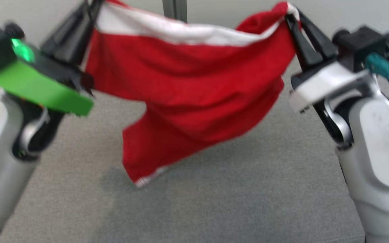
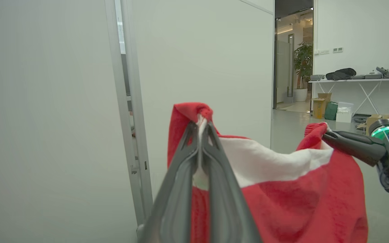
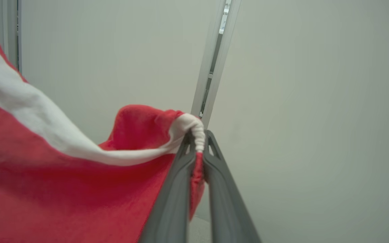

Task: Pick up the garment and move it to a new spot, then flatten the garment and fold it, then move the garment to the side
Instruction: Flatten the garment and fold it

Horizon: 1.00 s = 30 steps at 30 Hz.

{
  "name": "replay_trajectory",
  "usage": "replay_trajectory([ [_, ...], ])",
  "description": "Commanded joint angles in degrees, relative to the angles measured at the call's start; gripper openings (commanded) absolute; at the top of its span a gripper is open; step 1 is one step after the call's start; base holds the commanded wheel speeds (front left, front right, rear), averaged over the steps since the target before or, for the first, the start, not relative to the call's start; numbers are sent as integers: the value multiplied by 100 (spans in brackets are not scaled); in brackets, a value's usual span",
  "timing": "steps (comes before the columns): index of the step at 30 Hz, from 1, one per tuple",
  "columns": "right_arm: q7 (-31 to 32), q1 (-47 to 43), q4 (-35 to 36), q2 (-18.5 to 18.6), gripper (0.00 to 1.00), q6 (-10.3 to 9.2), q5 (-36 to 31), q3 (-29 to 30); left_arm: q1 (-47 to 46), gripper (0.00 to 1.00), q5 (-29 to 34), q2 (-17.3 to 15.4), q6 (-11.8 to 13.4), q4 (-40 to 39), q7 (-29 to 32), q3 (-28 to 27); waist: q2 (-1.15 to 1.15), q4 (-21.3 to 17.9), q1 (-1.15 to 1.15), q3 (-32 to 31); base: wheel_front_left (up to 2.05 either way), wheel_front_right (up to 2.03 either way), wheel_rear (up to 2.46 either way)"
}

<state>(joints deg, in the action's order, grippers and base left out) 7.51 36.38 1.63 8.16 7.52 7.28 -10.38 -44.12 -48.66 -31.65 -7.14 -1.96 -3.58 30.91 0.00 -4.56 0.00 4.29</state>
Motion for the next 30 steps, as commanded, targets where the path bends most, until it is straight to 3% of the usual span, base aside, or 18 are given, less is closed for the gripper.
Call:
replay_trajectory([
  [1, -81, 318, -168, -22, 0, -6, -36, -58, -347, 0, 89, -7, -26, 161, -21, -20, 0, -84, 0, 648, 0, 0, 0],
  [5, -391, 1404, -821, -128, 0, -7, -296, -9, -1417, 0, 205, 100, -44, 805, -174, 54, 0, -96, 0, 1184, 0, 0, 0],
  [8, -916, 2521, -1520, -312, 0, -6, -701, 361, -2476, 0, 377, 261, -42, 1477, -590, 113, 0, -95, 0, 1739, 0, 0, 0],
  [13, -1692, 3178, -2348, -462, 0, -6, -1293, 942, -3057, 0, 393, 619, -44, 2115, -1003, 248, 0, -22, 0, 2267, 0, 0, 0],
  [18, -2128, 3006, -3124, -520, 0, -6, -1550, 1195, -2658, 0, 332, 827, -44, 2244, -1156, 591, 0, 3, 0, 2518, 0, 0, 0],
  [22, -2245, 2701, -3390, -521, 0, -6, -1412, 1084, -2150, 0, 477, 888, -45, 1832, -1165, 469, 0, 15, 0, 2590, 0, 0, 0],
  [30, -2267, 1593, -2557, -521, 0, -6, -1032, 732, -638, 0, 799, 991, -45, 629, -1156, -120, 0, 22, 0, 2389, 0, 0, 0],
])
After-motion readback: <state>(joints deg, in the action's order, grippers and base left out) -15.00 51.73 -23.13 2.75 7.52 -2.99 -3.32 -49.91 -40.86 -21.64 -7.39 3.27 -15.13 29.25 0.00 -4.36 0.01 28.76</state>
